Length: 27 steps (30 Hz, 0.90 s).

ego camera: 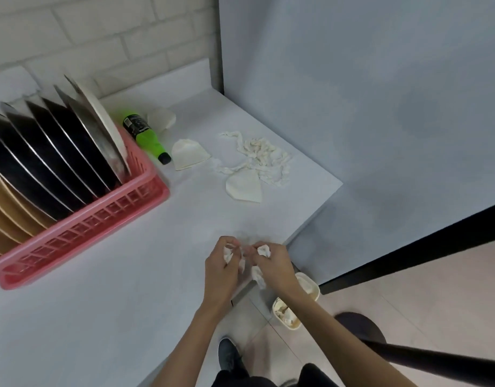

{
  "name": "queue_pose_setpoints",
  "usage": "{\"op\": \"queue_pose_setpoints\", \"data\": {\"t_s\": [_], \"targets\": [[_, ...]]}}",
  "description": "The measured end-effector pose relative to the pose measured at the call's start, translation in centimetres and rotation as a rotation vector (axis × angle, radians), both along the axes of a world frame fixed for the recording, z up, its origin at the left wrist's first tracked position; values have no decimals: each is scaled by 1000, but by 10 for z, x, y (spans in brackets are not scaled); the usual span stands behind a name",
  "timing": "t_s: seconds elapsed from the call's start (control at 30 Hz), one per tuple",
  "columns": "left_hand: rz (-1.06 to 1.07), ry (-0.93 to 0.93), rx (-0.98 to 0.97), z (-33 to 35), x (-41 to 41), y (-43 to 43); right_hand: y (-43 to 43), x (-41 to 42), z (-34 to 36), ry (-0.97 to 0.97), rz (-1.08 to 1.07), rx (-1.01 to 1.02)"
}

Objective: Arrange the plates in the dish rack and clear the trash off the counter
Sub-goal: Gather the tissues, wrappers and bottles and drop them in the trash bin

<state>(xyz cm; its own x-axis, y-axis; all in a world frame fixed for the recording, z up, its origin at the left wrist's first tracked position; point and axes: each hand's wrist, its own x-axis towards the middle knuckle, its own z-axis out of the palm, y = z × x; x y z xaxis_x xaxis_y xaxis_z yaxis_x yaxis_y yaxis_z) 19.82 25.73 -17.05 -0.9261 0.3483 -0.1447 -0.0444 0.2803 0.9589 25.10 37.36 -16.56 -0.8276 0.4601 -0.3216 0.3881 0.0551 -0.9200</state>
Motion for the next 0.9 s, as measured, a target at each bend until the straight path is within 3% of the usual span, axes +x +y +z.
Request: {"op": "queue_pose_setpoints", "data": {"t_s": [0.27, 0.5, 0.73, 0.9], "targets": [[-174, -187, -79, -10, 63, 15, 49, 95, -1, -176, -108, -123], [-218, -121, -274, -28, 114, 32, 64, 164, -19, -183, -167, -380], [-211, -210, -183, -25, 158, 47, 72, 209, -44, -330, -149, -305], [-230, -254, -234, -33, 180, 59, 75, 231, -50, -337, -282, -444]]}}
